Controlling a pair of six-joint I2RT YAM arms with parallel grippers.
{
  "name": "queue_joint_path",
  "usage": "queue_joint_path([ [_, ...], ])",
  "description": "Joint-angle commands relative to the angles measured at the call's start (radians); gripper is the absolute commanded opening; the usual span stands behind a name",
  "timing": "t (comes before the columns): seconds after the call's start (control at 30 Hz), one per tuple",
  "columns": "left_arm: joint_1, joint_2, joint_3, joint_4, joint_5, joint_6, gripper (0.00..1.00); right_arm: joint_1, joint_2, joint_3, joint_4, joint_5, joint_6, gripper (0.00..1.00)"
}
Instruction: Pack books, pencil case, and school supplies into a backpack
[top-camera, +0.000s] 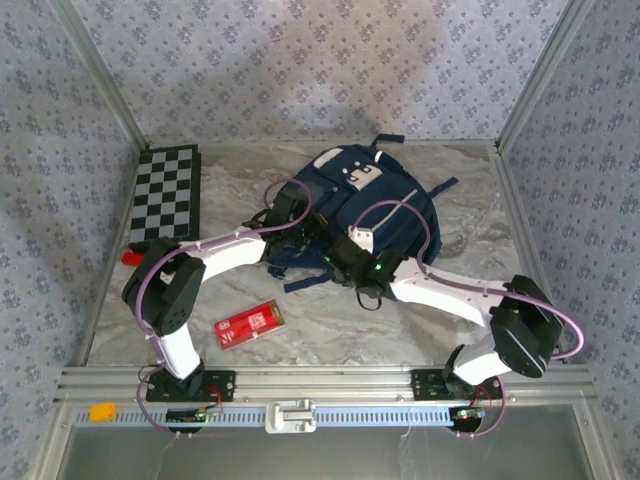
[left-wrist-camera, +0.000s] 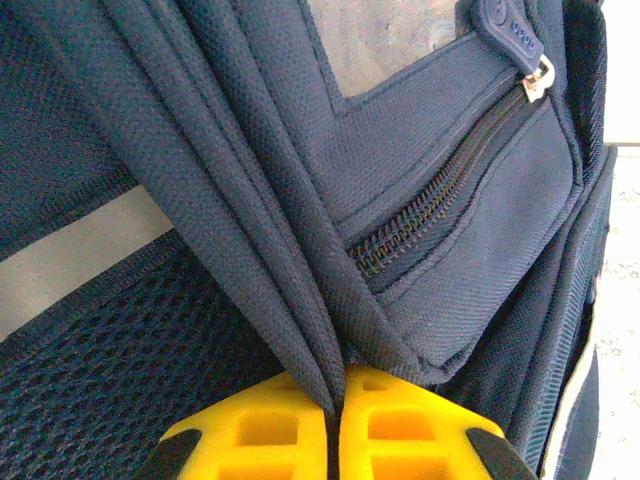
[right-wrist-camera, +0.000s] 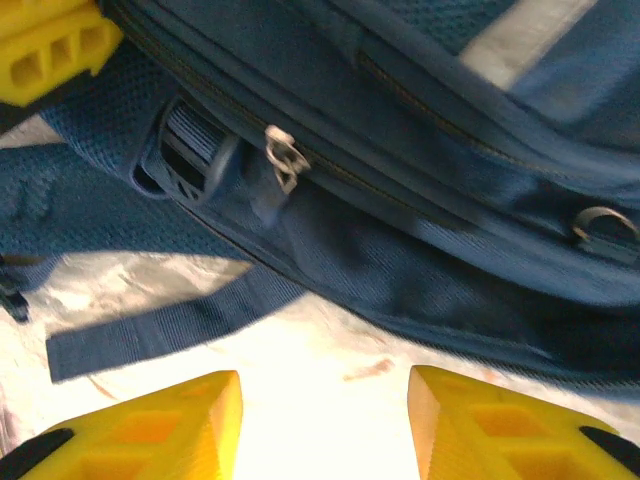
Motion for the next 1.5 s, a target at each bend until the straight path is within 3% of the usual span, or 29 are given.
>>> queue_joint_path([
  [0.0, -0.022, -0.056, 0.004, 0.038, 0.046, -0.005, 0.00, -0.015, 0.038, 0.036, 0.115, 0.045, 0.080, 0.44],
  [0.3, -0.022, -0.052, -0.002, 0.044, 0.054, -0.013, 0.00, -0.076, 0.156, 0.055, 0.244, 0.106, 0.182, 0.48],
  [0.53, -0.020, -0.054, -0.004, 0.041, 0.054, -0.007, 0.00, -0.073, 0.191, 0.067, 0.157, 0.210, 0.294, 0.41],
  [0.93, 0.011, -0.086, -0.017, 0.029, 0.058, 0.026, 0.00, -0.035, 0.083, 0.036, 0.034, 0.109, 0.245, 0.32],
  [1.13, 0.012, -0.082, -0.001, 0.024, 0.075, 0.033, 0.00, -0.025, 0.144, 0.109, 0.025, 0.121, 0.217, 0.34],
  [1.27, 0.014, -0.082, 0.007, 0.008, 0.075, 0.045, 0.00, -0.026, 0.163, 0.165, -0.015, 0.143, 0.163, 0.42],
  [1.47, 0.020, -0.082, 0.001, 0.016, 0.080, 0.046, 0.00, -0.055, 0.182, 0.179, -0.013, 0.121, 0.100, 0.40],
])
